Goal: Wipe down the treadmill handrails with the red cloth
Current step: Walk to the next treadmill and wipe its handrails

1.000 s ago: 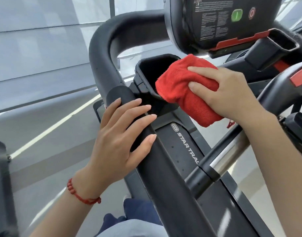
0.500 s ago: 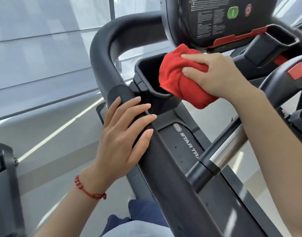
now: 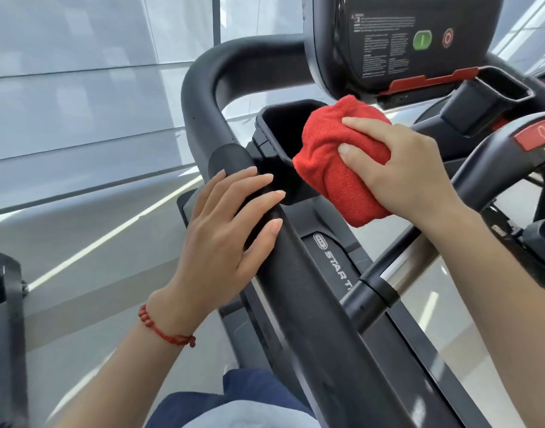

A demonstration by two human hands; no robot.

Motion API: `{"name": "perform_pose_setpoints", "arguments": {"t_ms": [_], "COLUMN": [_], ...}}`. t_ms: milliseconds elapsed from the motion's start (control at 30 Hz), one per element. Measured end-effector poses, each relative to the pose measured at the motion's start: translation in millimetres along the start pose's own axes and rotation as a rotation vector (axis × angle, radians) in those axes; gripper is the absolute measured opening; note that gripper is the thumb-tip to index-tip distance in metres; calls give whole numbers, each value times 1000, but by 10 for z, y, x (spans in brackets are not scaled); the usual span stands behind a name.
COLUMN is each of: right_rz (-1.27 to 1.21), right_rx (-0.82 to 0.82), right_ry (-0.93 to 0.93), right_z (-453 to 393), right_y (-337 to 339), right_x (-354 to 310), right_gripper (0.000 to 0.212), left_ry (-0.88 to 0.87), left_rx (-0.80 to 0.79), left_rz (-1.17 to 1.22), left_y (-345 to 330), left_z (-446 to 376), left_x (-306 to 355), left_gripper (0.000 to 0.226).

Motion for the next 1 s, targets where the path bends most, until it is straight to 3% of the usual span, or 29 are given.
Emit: {"name": "perform_pose_setpoints", "arguments": {"t_ms": [267,567,800,1000], "right_rz": [-39,12,122,37], "right_rx": [38,25,45,223], "right_ry": [46,12,-107,-276], "right_z": [167,451,896,1456], "right_y": [110,49,-119,-274], "right_x": [-383,-1061,-1509,-1722], "right_gripper": [35,36,39,36], "left_ry": [28,-1,-115,-216], "left_rx": [23,-69,-130,-208], "left_rz": [-2,35,135,221], "left_y": [199,689,964,1028], "left_z": [116,332,563,798], "left_x": [-144,-601,-757,-740], "left_gripper": [35,40,39,39]}}
Point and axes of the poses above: each hand's wrist, its own z-axis away from the middle knuckle, its own y-axis out of the back of the hand, x = y × z, the point moved 6 cm from there along -z, towards the middle knuckle, and after that the axes turned 1 degree about -z, right-handed, at the moved point
